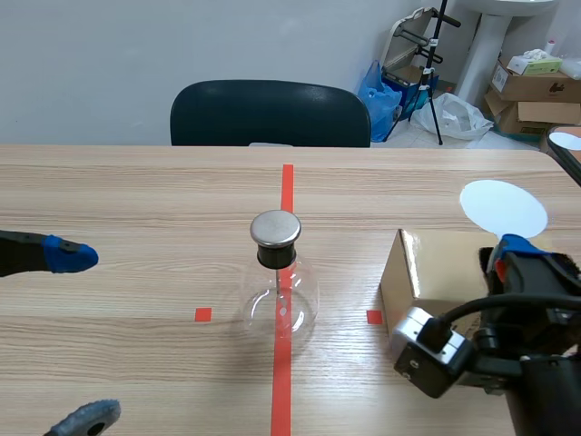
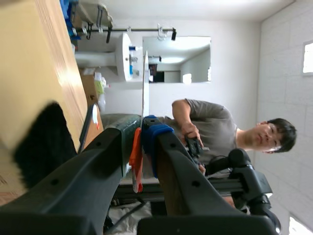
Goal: Do the electroscope experiment
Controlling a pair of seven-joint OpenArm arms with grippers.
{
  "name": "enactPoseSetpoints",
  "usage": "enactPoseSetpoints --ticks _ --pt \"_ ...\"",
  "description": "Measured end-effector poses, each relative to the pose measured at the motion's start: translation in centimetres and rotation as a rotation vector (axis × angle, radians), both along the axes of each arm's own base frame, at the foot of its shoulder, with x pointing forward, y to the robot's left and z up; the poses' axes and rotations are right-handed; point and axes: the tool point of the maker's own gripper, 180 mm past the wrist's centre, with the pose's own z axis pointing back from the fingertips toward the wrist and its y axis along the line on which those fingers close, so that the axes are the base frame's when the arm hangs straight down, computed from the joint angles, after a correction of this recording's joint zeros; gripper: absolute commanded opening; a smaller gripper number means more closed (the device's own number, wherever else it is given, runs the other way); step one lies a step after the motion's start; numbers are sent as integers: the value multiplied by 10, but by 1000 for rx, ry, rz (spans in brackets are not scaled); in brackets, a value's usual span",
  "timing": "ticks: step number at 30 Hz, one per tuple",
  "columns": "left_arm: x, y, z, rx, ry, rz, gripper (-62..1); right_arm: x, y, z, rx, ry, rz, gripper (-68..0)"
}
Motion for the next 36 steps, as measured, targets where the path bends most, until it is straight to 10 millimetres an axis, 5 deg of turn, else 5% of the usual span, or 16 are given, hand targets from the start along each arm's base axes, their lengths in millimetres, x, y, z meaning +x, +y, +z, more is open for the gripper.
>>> enactPoseSetpoints --ticks 10,15,19,28,36 --pt "-1 -3 -14 56 37 -7 -6 10 22 9 36 -38 53 -667" --pt "9 -16 -35 130 58 -40 -364 16 28 14 38 -57 73 -667" --pt "32 -20 -53 135 62 -46 -579 21 38 15 48 -53 94 -667" --pt "96 -14 -110 124 152 49 -578 22 69 10 58 -15 189 -667" --pt "111 -27 -124 80 181 45 -578 25 77 1 29 23 226 -667"
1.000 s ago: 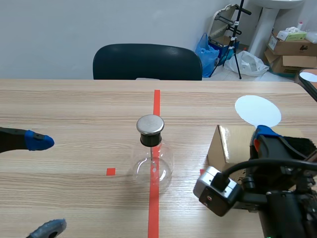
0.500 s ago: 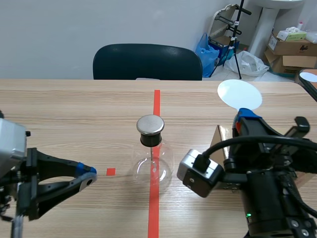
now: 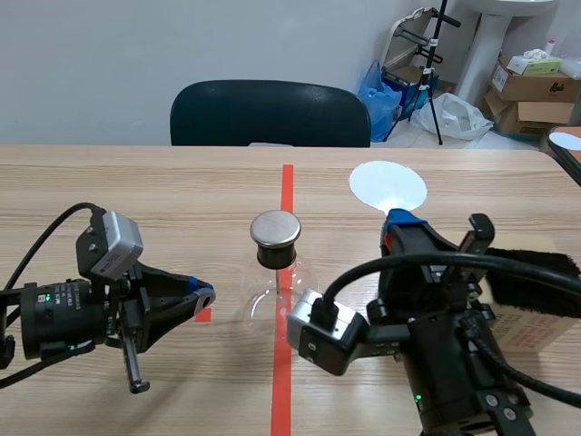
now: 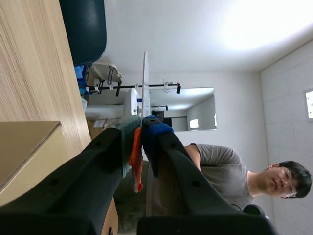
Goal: Do the electroscope experiment
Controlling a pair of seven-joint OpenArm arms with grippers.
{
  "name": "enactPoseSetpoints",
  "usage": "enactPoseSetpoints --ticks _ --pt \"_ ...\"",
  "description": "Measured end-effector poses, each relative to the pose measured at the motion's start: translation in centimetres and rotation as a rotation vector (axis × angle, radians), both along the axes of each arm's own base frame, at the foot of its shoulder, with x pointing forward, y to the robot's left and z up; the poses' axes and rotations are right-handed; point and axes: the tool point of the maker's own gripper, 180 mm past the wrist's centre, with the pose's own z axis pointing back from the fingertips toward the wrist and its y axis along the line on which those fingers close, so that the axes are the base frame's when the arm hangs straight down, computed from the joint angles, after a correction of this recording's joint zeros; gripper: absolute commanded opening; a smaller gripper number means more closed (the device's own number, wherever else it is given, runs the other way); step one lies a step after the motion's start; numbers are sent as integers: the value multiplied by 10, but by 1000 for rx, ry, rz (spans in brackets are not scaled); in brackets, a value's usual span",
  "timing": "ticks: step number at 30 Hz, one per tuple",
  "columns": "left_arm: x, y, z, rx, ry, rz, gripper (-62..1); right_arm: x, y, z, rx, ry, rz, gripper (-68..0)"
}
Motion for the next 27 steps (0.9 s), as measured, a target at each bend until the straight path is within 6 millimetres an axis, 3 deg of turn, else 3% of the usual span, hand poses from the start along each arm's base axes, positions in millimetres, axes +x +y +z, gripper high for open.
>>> enactPoseSetpoints --ticks 13,27 --pt "-9 -10 -4 -6 1 -36 -578 -4 7 -25 -48 81 53 -667" --pt "-6 -9 -7 14 -9 -18 -578 -2 7 -24 -49 74 53 -667"
